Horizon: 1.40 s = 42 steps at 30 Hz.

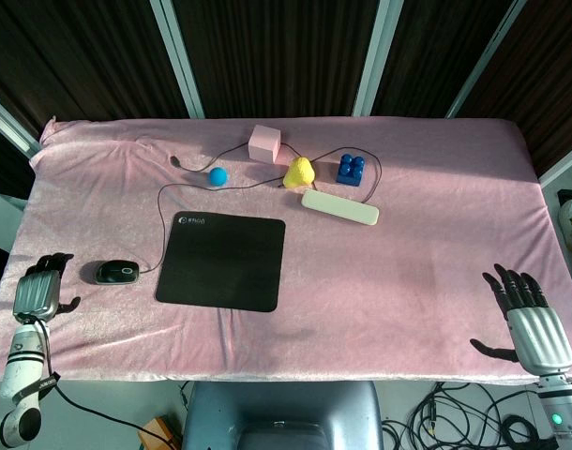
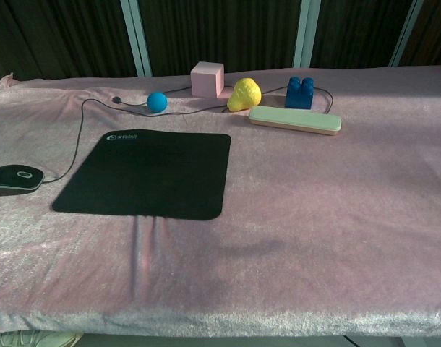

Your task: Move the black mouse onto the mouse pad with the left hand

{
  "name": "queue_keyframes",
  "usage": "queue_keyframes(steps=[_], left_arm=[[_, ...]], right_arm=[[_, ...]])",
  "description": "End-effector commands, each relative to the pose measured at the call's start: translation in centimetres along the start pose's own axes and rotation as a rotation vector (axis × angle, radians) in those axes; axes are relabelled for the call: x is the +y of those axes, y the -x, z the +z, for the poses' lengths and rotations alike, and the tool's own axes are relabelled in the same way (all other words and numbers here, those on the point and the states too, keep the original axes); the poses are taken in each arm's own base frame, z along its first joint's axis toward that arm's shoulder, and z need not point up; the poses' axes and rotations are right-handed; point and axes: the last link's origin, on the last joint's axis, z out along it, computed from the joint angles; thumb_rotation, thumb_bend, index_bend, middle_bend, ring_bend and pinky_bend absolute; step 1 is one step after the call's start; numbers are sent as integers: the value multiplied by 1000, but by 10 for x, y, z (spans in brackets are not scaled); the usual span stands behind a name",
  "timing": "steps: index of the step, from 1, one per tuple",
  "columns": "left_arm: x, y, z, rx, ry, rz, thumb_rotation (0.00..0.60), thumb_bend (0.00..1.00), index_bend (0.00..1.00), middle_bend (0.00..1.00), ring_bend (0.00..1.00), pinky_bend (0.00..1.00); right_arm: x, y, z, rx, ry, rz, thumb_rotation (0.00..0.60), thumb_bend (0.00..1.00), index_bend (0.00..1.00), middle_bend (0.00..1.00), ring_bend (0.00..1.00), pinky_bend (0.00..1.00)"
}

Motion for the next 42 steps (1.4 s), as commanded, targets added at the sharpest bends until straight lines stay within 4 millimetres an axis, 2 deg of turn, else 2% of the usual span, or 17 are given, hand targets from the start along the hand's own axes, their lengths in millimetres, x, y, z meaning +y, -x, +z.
queue_keyframes(steps=[1,15,20,24,34,42], left_arm=[[0,0,0,-3,2,4,600,230,179,144,96,226],[2,2,0,-17,3,15,600,230,180,145,96,228],[9,1,0,-28,23,6,600,230,179,146,96,229],[21,-1,1,-31,54,10,600,228,174,146,96,230],[68,-5,12,-56,146,20,600,229,152,145,95,231],[88,0,16,-91,169,18,600,229,150,146,96,232]], right_arm=[[0,0,0,-1,0,-1,600,101,0,28,1,177],[1,-1,-1,6,3,2,600,101,0,28,2,177],[0,-1,-1,5,-2,3,600,101,0,28,1,177],[0,0,0,0,-4,0,600,101,0,28,2,177],[1,-1,-1,-2,-11,2,600,101,0,28,2,177],[3,-4,-2,10,-9,12,600,101,0,28,2,177]])
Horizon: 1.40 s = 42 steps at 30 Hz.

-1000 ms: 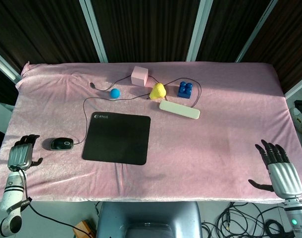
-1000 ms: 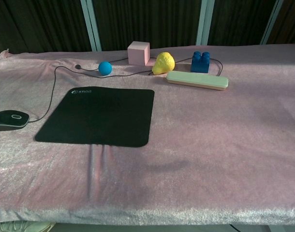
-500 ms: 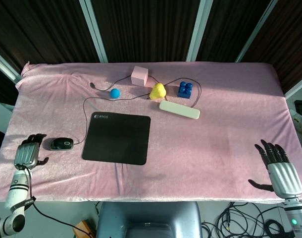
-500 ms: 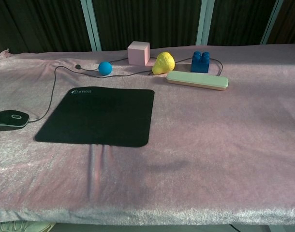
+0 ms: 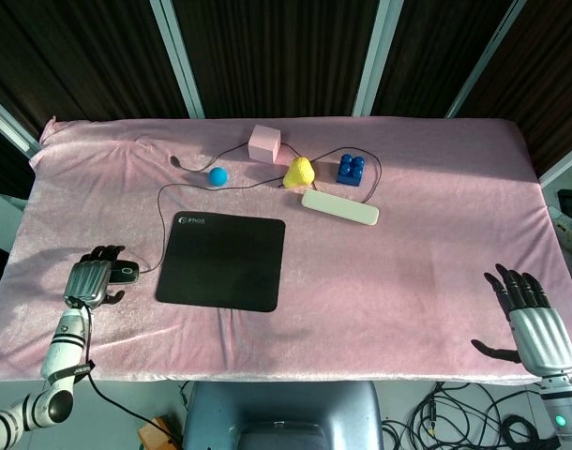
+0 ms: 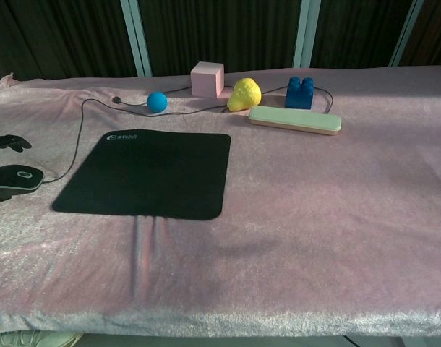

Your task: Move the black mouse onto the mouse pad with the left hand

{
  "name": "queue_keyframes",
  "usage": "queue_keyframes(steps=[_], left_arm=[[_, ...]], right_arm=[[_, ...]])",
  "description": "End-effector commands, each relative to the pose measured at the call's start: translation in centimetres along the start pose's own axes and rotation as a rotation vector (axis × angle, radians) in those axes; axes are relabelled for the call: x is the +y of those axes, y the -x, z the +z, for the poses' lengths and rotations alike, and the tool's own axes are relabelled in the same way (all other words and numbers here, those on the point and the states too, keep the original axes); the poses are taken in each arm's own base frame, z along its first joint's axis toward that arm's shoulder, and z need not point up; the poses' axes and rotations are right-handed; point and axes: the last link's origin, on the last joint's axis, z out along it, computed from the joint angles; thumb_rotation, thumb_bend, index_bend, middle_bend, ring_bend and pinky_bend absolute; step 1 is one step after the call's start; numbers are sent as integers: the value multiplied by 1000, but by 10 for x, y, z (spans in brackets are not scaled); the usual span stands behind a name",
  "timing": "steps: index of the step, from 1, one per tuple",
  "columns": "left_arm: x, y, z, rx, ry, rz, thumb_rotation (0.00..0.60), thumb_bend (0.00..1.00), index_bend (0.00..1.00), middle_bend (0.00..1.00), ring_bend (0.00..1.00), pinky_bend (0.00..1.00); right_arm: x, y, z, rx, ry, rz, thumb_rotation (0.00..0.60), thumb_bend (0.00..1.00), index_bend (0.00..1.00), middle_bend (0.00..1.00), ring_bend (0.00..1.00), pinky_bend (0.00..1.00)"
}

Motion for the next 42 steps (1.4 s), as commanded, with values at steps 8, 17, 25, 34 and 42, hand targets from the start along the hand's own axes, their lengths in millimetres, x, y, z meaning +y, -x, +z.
queue_keyframes(steps=[8,17,25,34,42], left_arm=[[16,2,14,-22,25,-4,600,228,181,213,169,238],[14,3,21,7,10,-2,600,252,398,531,425,468],[10,3,19,31,15,-6,600,263,441,617,574,643],[33,-18,2,133,125,9,600,261,467,672,626,716],[89,-20,0,138,245,23,600,264,467,671,627,716]], right_arm=[[0,1,0,-10,-7,-3,600,101,0,28,2,177],[0,0,0,-9,-7,-2,600,101,0,28,2,177],[-1,2,0,-15,-8,-9,600,101,0,28,2,177],[-2,3,1,-25,-10,-14,600,101,0,28,1,178],[-2,3,1,-38,-18,-14,600,101,0,28,2,177]])
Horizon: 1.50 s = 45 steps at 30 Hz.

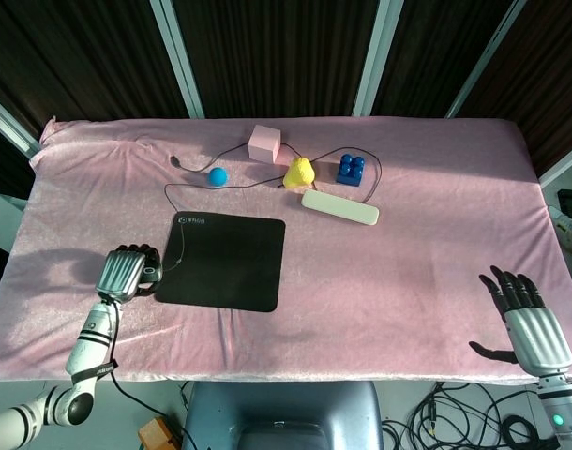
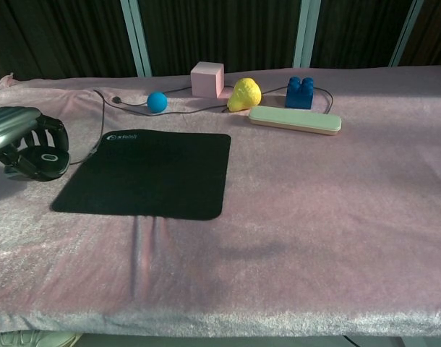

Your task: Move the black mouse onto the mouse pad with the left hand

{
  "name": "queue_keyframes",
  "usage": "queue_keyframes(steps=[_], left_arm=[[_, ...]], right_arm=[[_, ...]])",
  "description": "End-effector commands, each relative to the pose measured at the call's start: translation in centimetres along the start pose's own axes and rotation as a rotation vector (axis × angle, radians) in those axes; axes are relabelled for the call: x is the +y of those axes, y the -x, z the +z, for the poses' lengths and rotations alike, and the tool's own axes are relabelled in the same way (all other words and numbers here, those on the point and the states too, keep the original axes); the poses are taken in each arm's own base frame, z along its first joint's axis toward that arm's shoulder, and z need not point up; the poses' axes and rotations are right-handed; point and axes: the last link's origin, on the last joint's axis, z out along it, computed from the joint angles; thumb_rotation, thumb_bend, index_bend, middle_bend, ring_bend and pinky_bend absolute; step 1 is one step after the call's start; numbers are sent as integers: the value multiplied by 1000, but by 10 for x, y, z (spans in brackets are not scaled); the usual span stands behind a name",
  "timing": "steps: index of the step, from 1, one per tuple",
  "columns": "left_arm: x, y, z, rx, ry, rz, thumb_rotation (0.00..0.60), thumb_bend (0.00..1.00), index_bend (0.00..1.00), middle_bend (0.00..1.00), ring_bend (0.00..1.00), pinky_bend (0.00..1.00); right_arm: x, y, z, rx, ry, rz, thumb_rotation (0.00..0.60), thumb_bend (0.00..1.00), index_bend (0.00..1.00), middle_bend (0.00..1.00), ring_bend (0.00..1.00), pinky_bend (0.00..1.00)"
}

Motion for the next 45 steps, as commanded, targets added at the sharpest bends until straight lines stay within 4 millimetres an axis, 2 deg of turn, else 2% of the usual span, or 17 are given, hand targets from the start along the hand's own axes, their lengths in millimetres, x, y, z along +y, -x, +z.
queue_keyframes(steps=[1,8,13,18,20,22,25,27,29,30,32,37,45], left_arm=[[28,4,8,-11,47,2,600,265,467,671,627,716],[97,21,27,-43,150,11,600,264,467,673,627,719],[141,21,37,-40,225,9,600,264,467,673,627,719],[168,23,42,-30,264,30,600,263,467,673,627,719],[172,26,43,-30,269,47,600,263,466,668,623,716],[172,31,44,-27,267,77,600,263,444,634,596,709],[167,38,46,-33,252,123,600,263,310,451,458,619],[164,41,46,-41,239,132,600,262,134,209,258,507],[161,41,46,-55,230,119,600,263,25,54,99,427],[160,39,45,-58,229,110,600,264,3,16,45,394],[156,35,45,-55,229,99,600,263,0,0,2,343],[144,20,38,-48,222,78,600,262,0,0,0,294],[92,-17,5,-79,153,106,600,264,1,1,9,282]], right_arm=[[0,0,0,-6,-5,-1,600,101,0,28,2,177],[-2,2,1,-32,-29,-8,600,101,0,28,1,177],[-2,2,-1,-49,-50,-9,600,101,0,27,1,177],[-1,1,-2,-60,-63,-7,600,101,0,28,1,177],[-1,1,-2,-62,-67,-5,600,101,0,28,2,177],[0,0,-3,-62,-70,-3,600,101,0,28,1,177],[0,-1,-4,-61,-74,1,600,101,0,28,2,177],[0,-1,-4,-61,-76,2,600,101,0,28,2,177],[0,-1,-4,-60,-78,1,600,101,0,27,1,177],[0,-1,-4,-59,-79,1,600,101,0,27,1,177],[-1,0,-3,-59,-81,-7,600,101,0,28,2,177],[-2,3,-2,-72,-87,-20,600,101,0,27,1,178],[-4,4,-1,-74,-82,-30,600,101,0,28,1,178]])
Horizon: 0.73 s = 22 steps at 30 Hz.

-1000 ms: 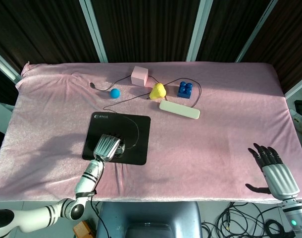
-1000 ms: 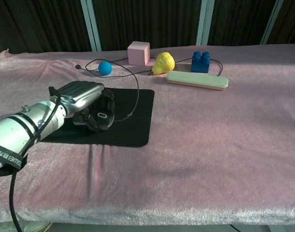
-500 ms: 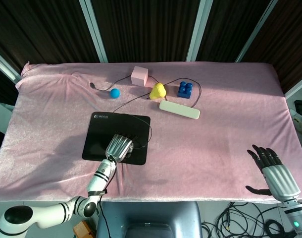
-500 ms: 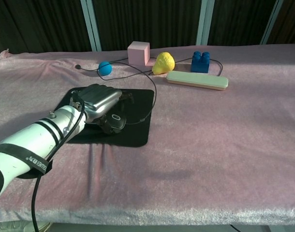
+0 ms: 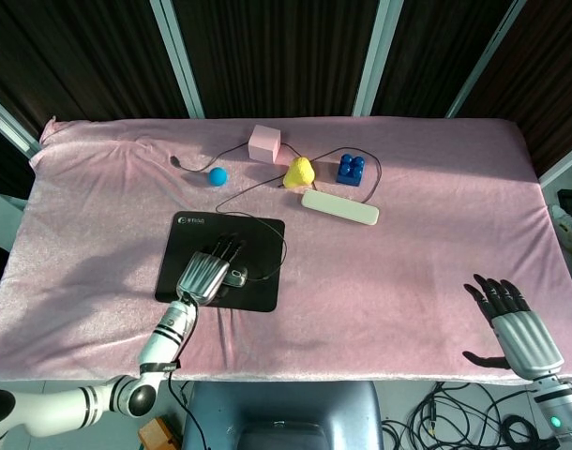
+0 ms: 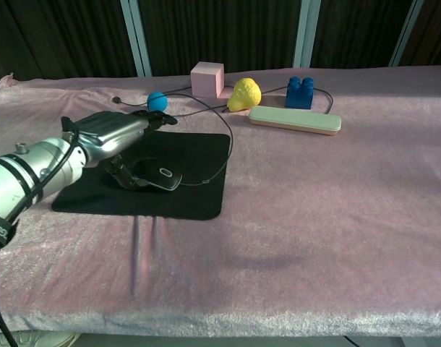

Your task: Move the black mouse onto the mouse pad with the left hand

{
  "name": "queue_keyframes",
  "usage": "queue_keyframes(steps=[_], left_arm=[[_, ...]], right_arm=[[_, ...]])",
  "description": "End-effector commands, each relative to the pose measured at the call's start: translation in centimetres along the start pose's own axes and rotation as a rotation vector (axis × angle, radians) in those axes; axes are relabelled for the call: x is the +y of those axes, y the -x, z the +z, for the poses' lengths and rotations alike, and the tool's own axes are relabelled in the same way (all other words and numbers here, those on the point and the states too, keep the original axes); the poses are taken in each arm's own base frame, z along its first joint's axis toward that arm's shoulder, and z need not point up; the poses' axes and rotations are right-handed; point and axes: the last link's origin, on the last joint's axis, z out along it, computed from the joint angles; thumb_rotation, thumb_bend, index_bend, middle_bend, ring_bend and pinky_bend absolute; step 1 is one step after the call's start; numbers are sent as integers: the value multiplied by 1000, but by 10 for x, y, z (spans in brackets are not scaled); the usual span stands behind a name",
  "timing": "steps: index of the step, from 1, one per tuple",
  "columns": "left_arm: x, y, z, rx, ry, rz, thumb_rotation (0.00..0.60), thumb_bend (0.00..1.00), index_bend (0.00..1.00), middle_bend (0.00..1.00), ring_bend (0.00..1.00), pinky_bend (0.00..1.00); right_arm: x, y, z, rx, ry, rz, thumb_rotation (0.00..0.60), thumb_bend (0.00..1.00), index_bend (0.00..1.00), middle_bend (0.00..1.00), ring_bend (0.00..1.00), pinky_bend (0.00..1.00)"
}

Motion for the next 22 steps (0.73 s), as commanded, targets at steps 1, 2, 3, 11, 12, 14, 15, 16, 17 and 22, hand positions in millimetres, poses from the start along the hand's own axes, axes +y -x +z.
queue_keyframes(steps=[1,2,3,11,12,14,15,16,17,22], left_arm=[[-34,-15,-32,-24,-72,18,600,264,8,6,18,282],[-41,-18,-40,-18,-89,25,600,264,21,17,35,282],[-50,-21,-48,-9,-109,37,600,264,32,27,47,281],[-132,-24,-152,86,-338,64,600,263,87,69,67,246],[-140,-22,-166,115,-352,97,600,263,96,77,67,235],[-148,-18,-186,160,-361,152,600,263,111,99,67,217],[-150,-15,-193,171,-364,164,600,263,119,109,67,207],[-151,-11,-201,170,-366,167,600,263,123,114,67,203],[-152,-7,-208,163,-366,163,600,263,126,116,67,197],[-153,9,-218,109,-376,105,600,262,129,119,67,191]], right_arm=[[0,0,0,-2,0,-2,600,101,0,28,1,178],[0,1,0,-4,0,-2,600,101,0,28,1,178],[0,1,0,-4,0,-3,600,101,0,28,1,178],[-1,-2,-4,26,1,8,600,101,0,28,1,178],[-1,-2,-5,37,1,11,600,101,0,28,1,178],[-1,-3,-7,50,2,15,600,101,0,28,2,178],[-1,-3,-7,54,2,16,600,101,0,28,2,178],[-1,-3,-7,56,3,17,600,101,0,28,2,178],[-1,-2,-8,57,5,17,600,101,0,27,1,178],[-1,-2,-7,61,10,16,600,101,0,28,1,178]])
